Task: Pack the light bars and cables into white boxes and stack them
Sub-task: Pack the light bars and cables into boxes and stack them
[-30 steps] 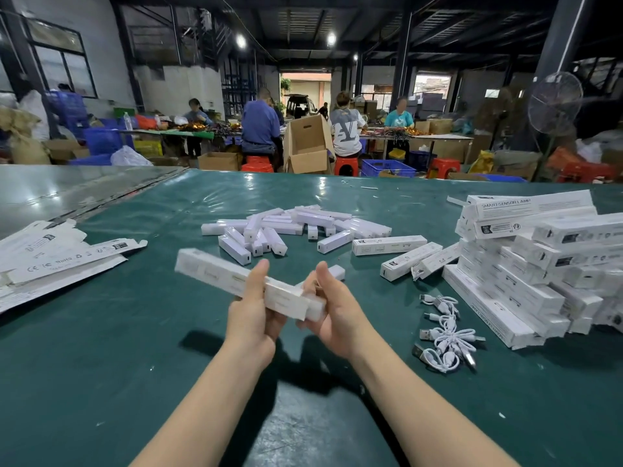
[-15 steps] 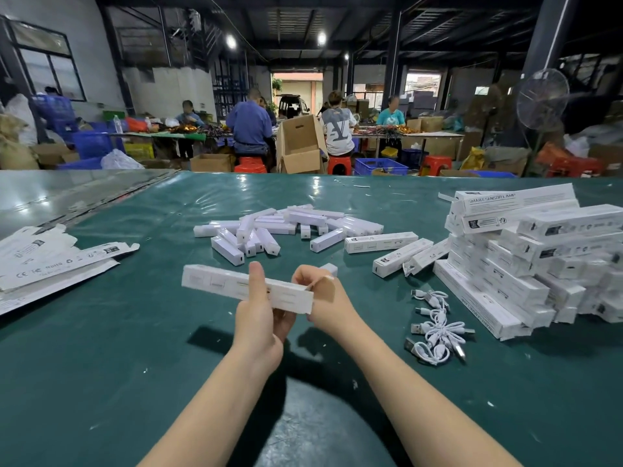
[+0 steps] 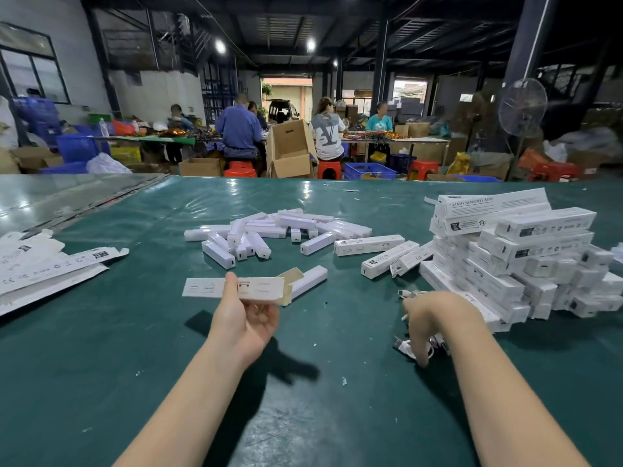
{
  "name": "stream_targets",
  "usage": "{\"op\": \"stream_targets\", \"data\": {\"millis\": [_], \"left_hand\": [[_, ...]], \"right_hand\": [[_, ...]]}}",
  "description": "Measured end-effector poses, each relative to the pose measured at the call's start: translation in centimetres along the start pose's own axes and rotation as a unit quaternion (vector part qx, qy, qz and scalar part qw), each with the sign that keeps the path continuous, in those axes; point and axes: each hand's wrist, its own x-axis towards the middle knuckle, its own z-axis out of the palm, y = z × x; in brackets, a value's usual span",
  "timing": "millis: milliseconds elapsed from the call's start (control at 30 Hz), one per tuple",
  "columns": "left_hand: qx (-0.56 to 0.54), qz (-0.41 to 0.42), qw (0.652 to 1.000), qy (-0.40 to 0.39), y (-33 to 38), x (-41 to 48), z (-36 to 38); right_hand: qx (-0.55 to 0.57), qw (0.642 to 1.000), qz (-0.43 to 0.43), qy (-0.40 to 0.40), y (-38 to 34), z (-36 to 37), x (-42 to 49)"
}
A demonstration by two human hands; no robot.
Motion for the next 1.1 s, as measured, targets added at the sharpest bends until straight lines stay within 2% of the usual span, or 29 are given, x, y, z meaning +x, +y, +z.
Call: {"op": "stream_targets", "data": {"millis": [100,200,267,333,500,667,767,900,1000,1100], "left_hand": [[0.004,0.001,1.000,0.012,0.1,0.1,0.0],[0.007,-0.001,1.000,0.022,0.1,0.2,-0.1],[0.007,-0.006,1.000,0.029,0.1,0.2,-0.2],[0.007,-0.008,0.999,0.034,0.2,0.2,-0.2],[-0.008,0.022,1.000,0.018,1.0,0.4,-0.5],[-0.020,0.031,0.999,0.008,1.0,0.2,-0.5],[-0.005,0.030,0.999,0.012,1.0,0.2,-0.6],[-0.025,0.009,1.000,0.008,1.0,0.3,-0.7],[-0.037,0.002,0.999,0.014,1.1,0.3,-0.8],[-0.023,-0.006,1.000,0.014,1.3,0.3,-0.9]], "right_hand": [[-0.001,0.999,-0.022,0.033,-0.7,0.4,0.0],[0.083,0.990,-0.078,0.082,-2.0,0.1,0.7],[0.180,0.959,-0.139,0.167,-3.7,0.5,1.5],[0.234,0.929,-0.162,0.238,-5.5,1.5,2.5],[0.179,0.920,-0.129,0.323,-7.3,3.9,4.4],[0.128,0.886,-0.138,0.424,-7.2,3.4,4.1],[0.131,0.878,-0.179,0.423,-7.3,3.3,3.5],[0.196,0.862,-0.251,0.394,-7.5,3.7,3.3],[0.207,0.867,-0.295,0.343,-7.7,3.7,3.3],[0.209,0.876,-0.297,0.317,-7.7,3.4,3.2]]}}
